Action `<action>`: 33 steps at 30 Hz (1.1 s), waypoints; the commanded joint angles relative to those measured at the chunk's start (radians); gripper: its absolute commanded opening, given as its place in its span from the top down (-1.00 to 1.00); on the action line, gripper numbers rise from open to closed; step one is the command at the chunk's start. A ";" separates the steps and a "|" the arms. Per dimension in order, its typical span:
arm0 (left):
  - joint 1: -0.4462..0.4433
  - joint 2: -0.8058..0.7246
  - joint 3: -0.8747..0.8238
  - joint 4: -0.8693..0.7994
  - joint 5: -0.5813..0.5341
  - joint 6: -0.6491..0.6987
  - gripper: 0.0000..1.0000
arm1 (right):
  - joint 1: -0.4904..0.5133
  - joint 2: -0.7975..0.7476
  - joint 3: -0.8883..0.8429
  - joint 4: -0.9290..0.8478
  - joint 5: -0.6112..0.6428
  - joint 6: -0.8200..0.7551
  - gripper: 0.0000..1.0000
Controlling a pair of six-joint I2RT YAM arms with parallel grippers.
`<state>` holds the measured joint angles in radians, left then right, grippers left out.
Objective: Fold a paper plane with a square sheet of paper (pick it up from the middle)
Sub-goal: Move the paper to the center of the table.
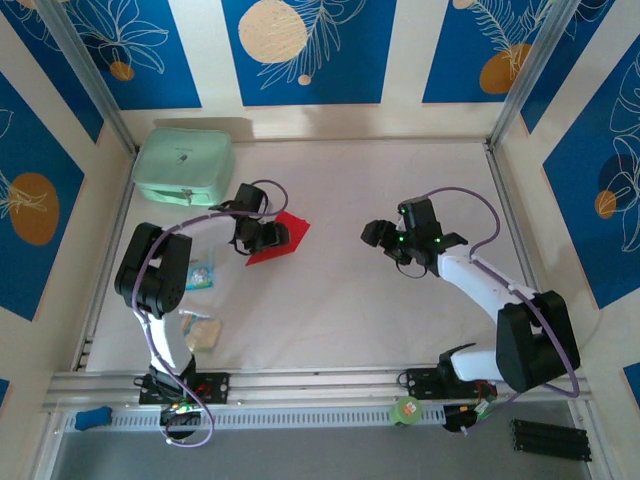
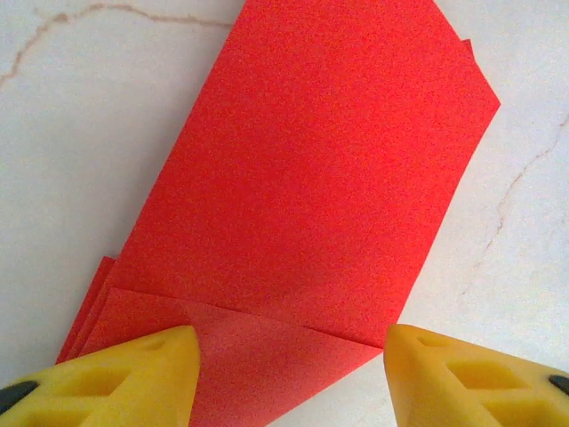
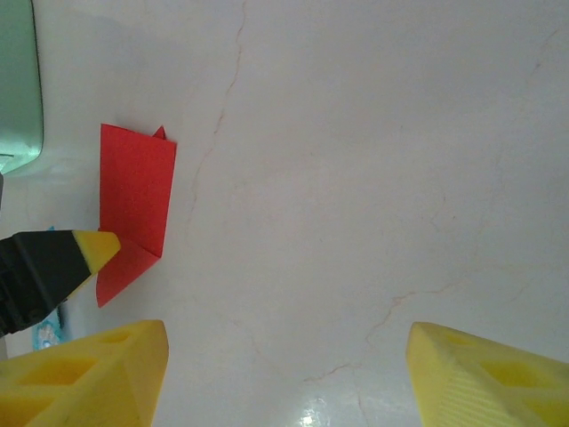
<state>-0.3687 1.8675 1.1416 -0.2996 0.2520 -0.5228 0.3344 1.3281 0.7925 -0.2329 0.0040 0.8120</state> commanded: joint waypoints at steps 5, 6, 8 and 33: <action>0.004 0.016 -0.043 0.058 0.117 -0.069 -0.06 | 0.026 0.043 0.051 -0.011 -0.006 0.010 -0.41; -0.001 0.006 -0.069 0.084 0.139 -0.098 -0.04 | 0.031 0.048 0.053 -0.009 -0.006 0.012 -0.41; -0.019 -0.014 -0.119 0.134 0.167 -0.163 -0.02 | 0.036 0.058 0.055 -0.009 -0.006 0.016 -0.41; -0.261 -0.110 -0.286 0.367 0.076 -0.649 0.45 | 0.284 0.426 0.219 0.002 -0.094 0.211 0.81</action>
<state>-0.6289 1.7790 0.8658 0.0879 0.3458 -1.1706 0.6003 1.7260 0.9680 -0.2169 -0.0536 1.0107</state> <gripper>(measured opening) 0.284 0.104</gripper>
